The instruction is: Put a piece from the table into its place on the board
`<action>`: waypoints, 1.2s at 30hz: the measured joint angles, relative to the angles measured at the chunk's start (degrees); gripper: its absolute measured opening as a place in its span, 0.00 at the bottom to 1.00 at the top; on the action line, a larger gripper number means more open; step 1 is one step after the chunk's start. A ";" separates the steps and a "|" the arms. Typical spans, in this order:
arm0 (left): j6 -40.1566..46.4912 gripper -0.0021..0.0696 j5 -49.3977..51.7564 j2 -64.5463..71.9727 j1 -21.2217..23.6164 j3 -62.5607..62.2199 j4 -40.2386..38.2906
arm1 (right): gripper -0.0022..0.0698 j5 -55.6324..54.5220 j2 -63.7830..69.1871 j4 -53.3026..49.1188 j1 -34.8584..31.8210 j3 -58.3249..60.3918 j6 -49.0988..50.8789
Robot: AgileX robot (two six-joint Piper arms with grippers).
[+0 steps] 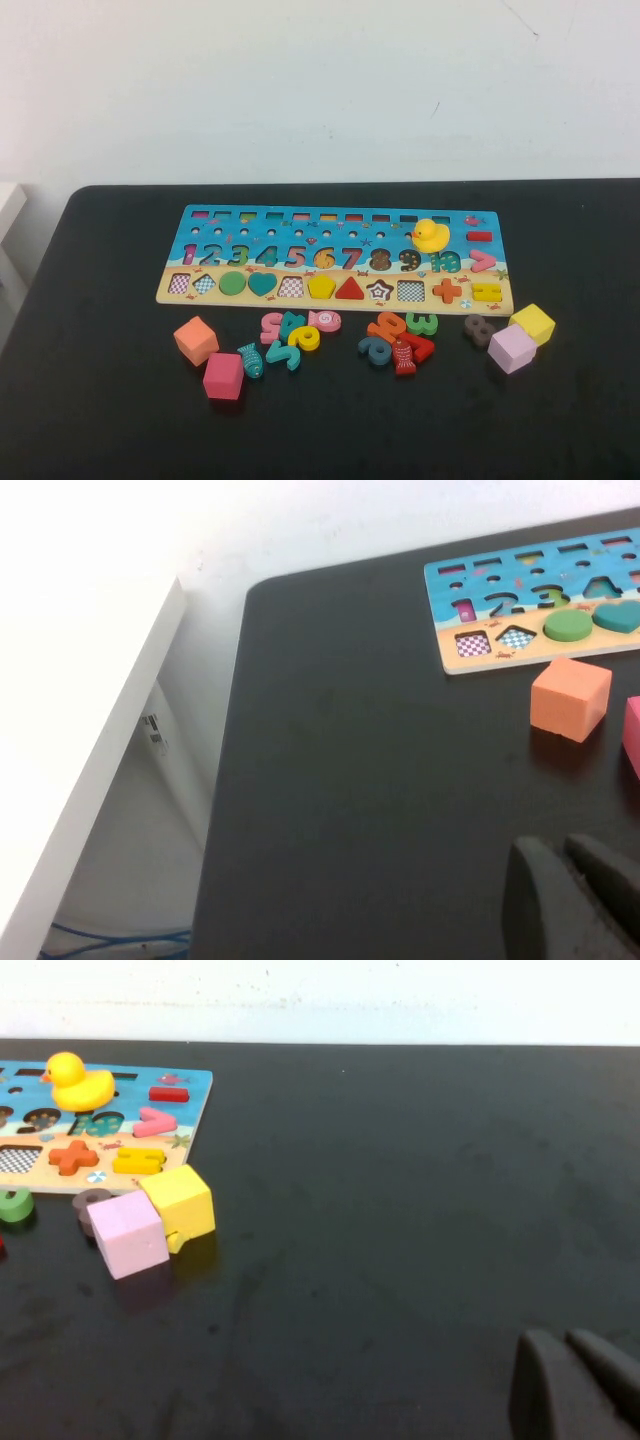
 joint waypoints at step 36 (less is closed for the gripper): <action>0.22 0.03 0.46 -0.06 0.04 -0.10 -6.35 | 0.06 0.00 0.00 0.00 0.00 0.00 0.00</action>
